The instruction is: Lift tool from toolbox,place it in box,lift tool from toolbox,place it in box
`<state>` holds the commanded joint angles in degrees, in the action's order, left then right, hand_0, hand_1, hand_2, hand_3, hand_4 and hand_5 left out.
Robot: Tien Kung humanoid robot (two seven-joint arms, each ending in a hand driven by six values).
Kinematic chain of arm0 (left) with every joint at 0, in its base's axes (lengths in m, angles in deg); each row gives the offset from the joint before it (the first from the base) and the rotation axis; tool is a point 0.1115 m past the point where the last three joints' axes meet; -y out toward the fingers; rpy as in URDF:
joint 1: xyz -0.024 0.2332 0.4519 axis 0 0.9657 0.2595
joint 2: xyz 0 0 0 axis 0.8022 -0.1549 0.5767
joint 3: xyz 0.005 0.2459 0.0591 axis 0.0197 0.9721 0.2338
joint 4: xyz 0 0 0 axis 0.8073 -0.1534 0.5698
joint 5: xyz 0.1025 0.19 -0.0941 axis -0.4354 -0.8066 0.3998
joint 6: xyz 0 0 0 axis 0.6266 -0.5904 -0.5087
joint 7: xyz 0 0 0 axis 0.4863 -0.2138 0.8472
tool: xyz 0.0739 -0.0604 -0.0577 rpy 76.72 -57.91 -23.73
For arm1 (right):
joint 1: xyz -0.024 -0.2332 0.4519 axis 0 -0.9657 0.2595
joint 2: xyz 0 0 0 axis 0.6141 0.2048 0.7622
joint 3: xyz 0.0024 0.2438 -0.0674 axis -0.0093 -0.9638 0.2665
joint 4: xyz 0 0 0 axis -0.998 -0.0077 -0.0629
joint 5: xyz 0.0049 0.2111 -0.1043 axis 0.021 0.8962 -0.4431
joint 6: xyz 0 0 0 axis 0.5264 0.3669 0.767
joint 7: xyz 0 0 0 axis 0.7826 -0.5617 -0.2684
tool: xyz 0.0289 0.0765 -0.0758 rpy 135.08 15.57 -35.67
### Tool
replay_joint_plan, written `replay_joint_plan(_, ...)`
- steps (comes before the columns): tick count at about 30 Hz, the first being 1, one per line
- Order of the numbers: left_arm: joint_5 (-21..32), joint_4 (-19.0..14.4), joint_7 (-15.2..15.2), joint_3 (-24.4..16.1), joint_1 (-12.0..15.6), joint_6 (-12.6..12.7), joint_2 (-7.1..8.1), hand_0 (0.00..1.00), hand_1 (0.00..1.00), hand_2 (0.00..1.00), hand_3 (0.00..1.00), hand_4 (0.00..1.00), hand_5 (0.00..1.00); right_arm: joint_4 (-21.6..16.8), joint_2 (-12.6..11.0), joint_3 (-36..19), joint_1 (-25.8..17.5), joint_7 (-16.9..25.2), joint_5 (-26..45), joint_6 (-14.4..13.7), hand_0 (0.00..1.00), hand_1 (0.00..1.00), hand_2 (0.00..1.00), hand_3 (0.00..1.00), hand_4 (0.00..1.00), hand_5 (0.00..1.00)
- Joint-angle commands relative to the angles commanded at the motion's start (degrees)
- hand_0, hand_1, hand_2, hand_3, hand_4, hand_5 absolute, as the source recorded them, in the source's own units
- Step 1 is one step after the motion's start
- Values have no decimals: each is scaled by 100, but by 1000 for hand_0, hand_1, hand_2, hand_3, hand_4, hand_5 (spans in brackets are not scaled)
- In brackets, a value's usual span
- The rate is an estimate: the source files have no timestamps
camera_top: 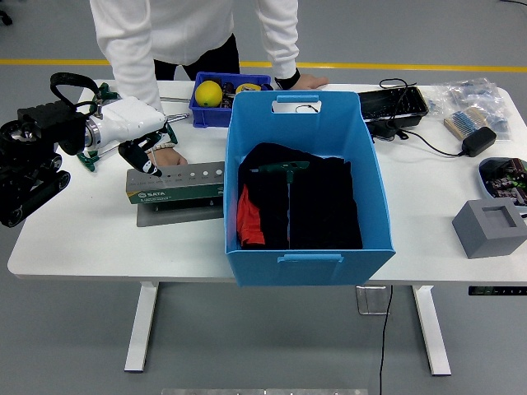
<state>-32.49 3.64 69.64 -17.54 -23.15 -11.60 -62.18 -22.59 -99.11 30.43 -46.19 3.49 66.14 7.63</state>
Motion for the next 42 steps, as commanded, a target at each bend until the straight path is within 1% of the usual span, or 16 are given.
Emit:
replay_joint_plan(3,156,-22,-151,-187,30,179,17,121,2,42,49,885,358,-4,9,-19,-16,-8,-22,-3,640,620,700,548,768,661)
replay_joint_plan(5,195,-42,-212,-279,48,259,26,121,2,42,49,885,358,-5,13,-27,-25,-12,-32,-4,640,620,700,548,768,661)
replay_joint_plan(6,219,-54,-251,-343,62,303,29,105,2,30,46,875,385,-5,15,-33,-31,-14,-37,-5,640,618,698,548,768,661)
replay_joint_plan(11,309,-135,-412,-620,122,476,51,105,2,30,46,875,385,-8,24,-54,-49,-27,-80,-8,640,618,698,548,768,661)
replay_joint_plan(12,315,-151,-426,-655,130,491,56,88,2,17,42,871,392,-9,24,-55,-52,-28,-81,-9,640,623,699,548,768,661)
replay_joint_plan(20,239,-422,-433,-1190,189,514,105,83,2,9,38,853,384,-19,33,-57,-71,-33,-94,-13,641,624,699,548,768,662)
replay_joint_plan(23,165,-675,-398,-1512,213,521,113,83,2,9,38,853,384,-24,34,-49,-73,-30,-86,-14,641,624,699,548,768,662)
replay_joint_plan(26,164,-962,-363,-1817,237,555,82,83,2,8,35,842,380,-26,35,-36,-68,-25,-68,-14,641,623,700,548,768,662)
replay_joint_plan(29,247,-1343,-304,-2104,276,627,-21,83,2,8,35,842,380,-24,33,-26,-60,-22,-52,-8,641,623,700,548,768,662)
replay_joint_plan(31,285,-1510,-272,-2113,274,642,-79,83,2,7,36,840,379,-23,32,-33,-56,-26,-61,-7,640,623,701,548,768,663)
replay_joint_plan(34,330,-1725,-200,-1891,224,550,-211,83,2,7,36,840,379,-20,22,-59,-37,-43,-119,-3,640,623,701,548,768,663)
replay_joint_plan(35,349,-1748,-190,-1835,213,511,-242,83,2,7,36,840,379,-20,19,-61,-33,-45,-122,-1,640,623,701,548,768,663)
replay_joint_plan(37,486,-1763,-155,-1596,169,357,-375,99,2,17,39,837,381,-19,11,-70,-19,-50,-131,0,640,623,702,548,769,663)
replay_joint_plan(39,607,-1719,-70,-1363,130,54,-508,99,2,17,39,837,381,-16,-1,-79,1,-54,-149,4,640,623,702,548,769,663)
replay_joint_plan(41,690,-1671,-19,-1210,108,-194,-585,99,2,17,39,837,381,-15,-9,-81,14,-53,-146,5,640,623,702,548,769,663)
replay_joint_plan(42,733,-1614,48,-1081,96,-361,-667,164,2,93,125,822,376,-13,-17,-79,27,-49,-138,7,640,623,701,548,769,664)
